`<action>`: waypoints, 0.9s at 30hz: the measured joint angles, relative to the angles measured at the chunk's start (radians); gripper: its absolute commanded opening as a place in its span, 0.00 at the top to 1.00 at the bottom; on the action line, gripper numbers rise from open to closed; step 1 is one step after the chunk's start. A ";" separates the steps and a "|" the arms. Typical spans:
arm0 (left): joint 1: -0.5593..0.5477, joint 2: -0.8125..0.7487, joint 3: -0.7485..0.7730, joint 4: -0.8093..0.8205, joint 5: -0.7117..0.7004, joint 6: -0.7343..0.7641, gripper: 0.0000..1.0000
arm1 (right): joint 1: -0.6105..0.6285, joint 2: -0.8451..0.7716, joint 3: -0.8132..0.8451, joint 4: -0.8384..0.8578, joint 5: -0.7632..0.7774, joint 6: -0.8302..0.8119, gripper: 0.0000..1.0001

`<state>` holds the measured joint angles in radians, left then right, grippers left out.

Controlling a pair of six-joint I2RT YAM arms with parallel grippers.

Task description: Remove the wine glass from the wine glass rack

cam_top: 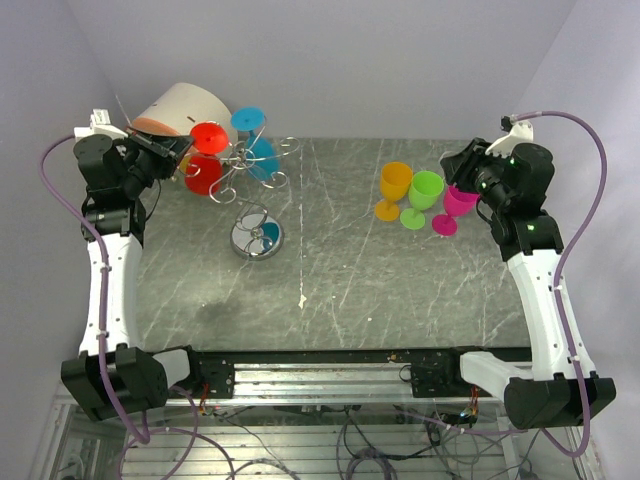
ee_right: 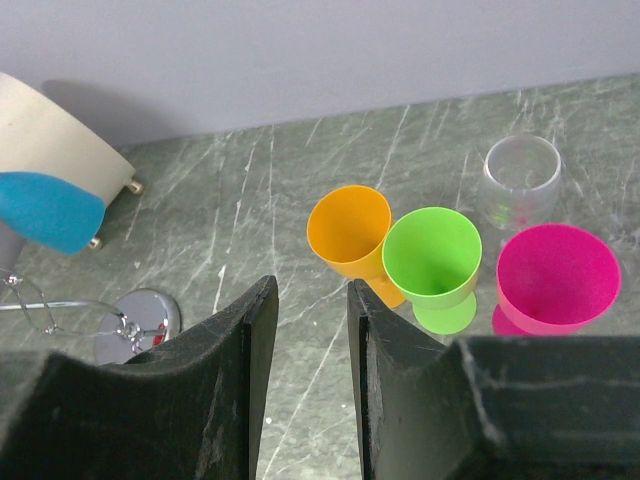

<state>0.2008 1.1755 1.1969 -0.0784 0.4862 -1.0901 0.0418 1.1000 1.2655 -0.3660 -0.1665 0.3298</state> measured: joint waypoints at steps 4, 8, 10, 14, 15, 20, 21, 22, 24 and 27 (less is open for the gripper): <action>0.000 -0.013 0.005 -0.110 -0.086 0.058 0.93 | 0.000 -0.005 0.000 0.000 0.000 0.000 0.66; 0.000 -0.043 0.027 -0.198 -0.185 0.113 0.93 | 0.000 -0.005 0.000 0.000 -0.003 0.000 0.66; 0.000 -0.064 0.046 -0.224 -0.234 0.134 0.93 | 0.000 -0.005 0.000 -0.001 -0.003 0.000 0.66; 0.000 -0.119 0.088 -0.265 -0.318 0.167 0.93 | 0.000 -0.005 0.000 0.000 -0.010 0.000 0.66; 0.000 -0.129 0.098 -0.270 -0.332 0.173 0.93 | 0.000 -0.005 0.000 0.000 -0.012 0.000 0.66; 0.000 -0.149 0.169 -0.292 -0.371 0.192 0.93 | 0.000 -0.005 0.000 0.000 -0.026 0.003 0.66; 0.000 -0.151 0.174 -0.291 -0.370 0.192 0.93 | 0.000 -0.005 0.000 0.000 -0.028 0.003 0.66; 0.000 -0.151 0.179 -0.288 -0.365 0.190 0.93 | 0.000 -0.005 0.000 0.001 -0.031 0.003 0.66; 0.000 -0.150 0.180 -0.277 -0.336 0.174 0.93 | 0.000 -0.005 0.000 0.002 -0.045 0.004 0.66; 0.000 -0.145 0.180 -0.226 -0.264 0.129 0.93 | 0.000 -0.005 0.000 0.007 -0.094 0.007 0.66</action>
<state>0.2012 1.0306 1.3769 -0.3042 0.2226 -0.9611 0.0414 1.0946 1.2652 -0.3592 -0.2607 0.3370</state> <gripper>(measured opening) 0.076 0.339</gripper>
